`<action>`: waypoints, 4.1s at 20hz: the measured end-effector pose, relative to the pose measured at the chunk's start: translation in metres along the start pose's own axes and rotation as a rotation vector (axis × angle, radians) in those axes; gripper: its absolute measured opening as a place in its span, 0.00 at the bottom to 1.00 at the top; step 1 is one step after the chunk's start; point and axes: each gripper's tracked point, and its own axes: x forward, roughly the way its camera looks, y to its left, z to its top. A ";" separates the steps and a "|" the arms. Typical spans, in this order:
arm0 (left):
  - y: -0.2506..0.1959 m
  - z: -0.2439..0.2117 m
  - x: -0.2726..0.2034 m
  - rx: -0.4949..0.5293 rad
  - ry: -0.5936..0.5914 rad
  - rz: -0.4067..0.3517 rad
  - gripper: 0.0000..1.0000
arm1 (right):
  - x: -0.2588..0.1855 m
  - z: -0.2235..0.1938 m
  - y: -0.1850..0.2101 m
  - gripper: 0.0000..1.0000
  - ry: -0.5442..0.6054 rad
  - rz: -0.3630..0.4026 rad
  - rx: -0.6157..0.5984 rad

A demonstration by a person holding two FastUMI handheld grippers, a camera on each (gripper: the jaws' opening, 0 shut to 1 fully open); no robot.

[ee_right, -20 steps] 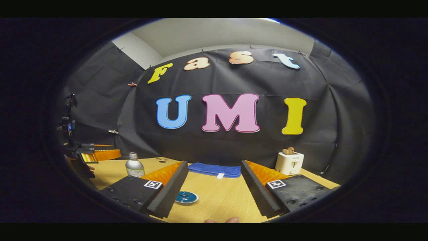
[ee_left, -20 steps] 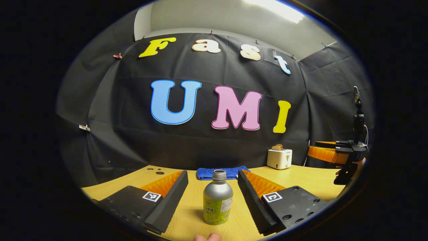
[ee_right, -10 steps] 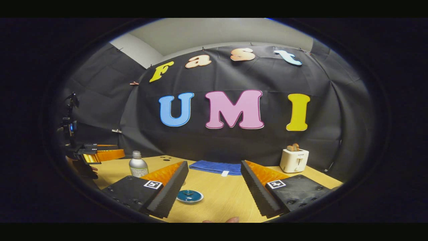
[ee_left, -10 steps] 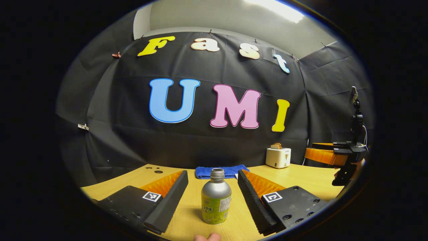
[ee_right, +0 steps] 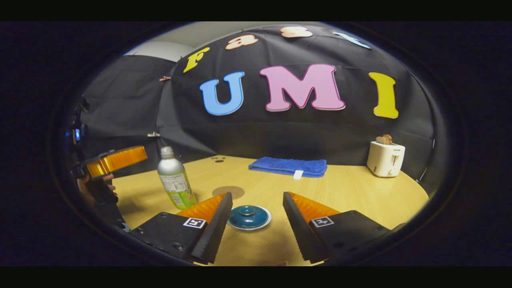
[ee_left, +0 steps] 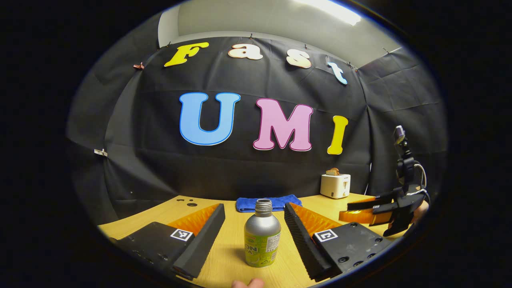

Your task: Open the teacup lid with one hand, grasp the water bottle and pour water into the teacup with the other hand; after pouring, place the water bottle on the coaster and then close the teacup lid.

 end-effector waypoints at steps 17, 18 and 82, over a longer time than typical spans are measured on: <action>0.006 -0.013 0.006 -0.016 0.024 0.006 0.95 | 0.030 -0.032 0.013 0.33 0.098 0.043 -0.004; 0.005 -0.013 0.007 -0.018 0.025 0.005 0.95 | 0.030 -0.031 0.013 0.33 0.091 0.046 0.001; -0.068 -0.096 0.094 1.830 0.153 -0.155 0.80 | -0.093 0.095 -0.123 0.24 -0.270 -0.264 0.017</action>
